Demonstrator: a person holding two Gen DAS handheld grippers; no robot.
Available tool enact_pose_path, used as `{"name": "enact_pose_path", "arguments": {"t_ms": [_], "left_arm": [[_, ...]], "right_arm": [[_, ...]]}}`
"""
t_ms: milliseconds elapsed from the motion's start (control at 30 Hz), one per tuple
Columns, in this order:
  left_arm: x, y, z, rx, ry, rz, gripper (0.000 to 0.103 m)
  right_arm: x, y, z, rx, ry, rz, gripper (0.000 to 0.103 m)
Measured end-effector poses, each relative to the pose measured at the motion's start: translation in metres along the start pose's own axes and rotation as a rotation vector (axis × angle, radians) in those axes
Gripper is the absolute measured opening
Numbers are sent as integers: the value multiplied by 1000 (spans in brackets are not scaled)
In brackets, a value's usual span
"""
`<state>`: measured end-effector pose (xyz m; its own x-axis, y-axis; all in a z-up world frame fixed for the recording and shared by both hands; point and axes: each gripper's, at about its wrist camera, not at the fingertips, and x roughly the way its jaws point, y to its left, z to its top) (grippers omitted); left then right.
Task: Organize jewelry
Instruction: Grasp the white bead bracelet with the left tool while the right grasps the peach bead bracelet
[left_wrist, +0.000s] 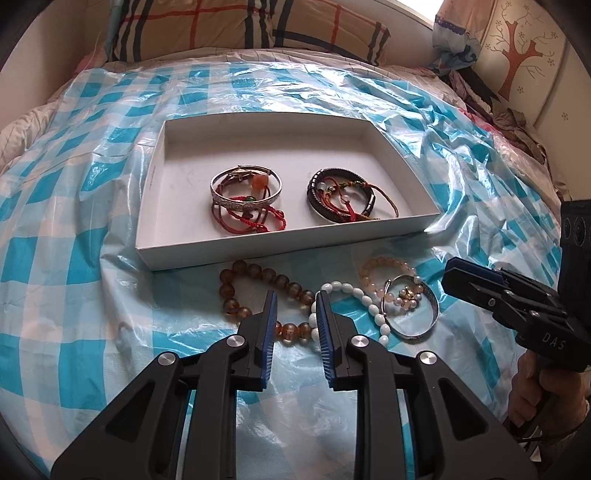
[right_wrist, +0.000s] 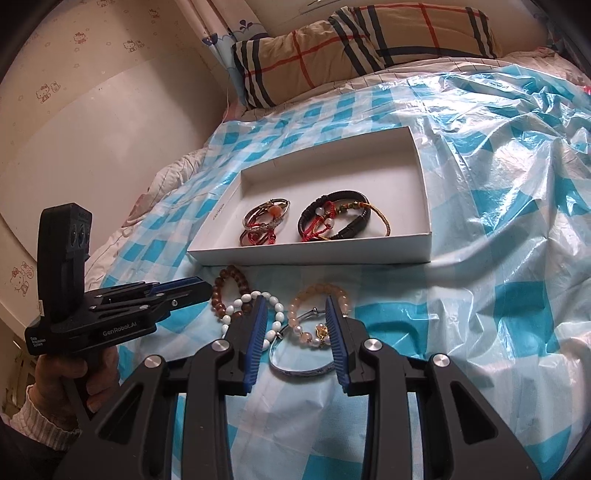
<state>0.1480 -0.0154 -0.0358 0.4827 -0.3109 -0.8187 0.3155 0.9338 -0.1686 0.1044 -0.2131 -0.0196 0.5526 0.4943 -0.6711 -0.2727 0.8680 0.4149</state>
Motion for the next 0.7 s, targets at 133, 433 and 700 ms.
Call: {"name": "enact_pose_path", "arguments": {"t_ms": [133,433,700], "left_arm": [[12,-6,3,29,34,3,23],[41,-19,8,95,107,37,28],[14,-19,0,102,81,47,7]], "right_arm": [[19,-1,7,-28,39,-44,33],[64,-13,11,-50,159,-92,27],[22,-7,0,1,84,-16,9]]}}
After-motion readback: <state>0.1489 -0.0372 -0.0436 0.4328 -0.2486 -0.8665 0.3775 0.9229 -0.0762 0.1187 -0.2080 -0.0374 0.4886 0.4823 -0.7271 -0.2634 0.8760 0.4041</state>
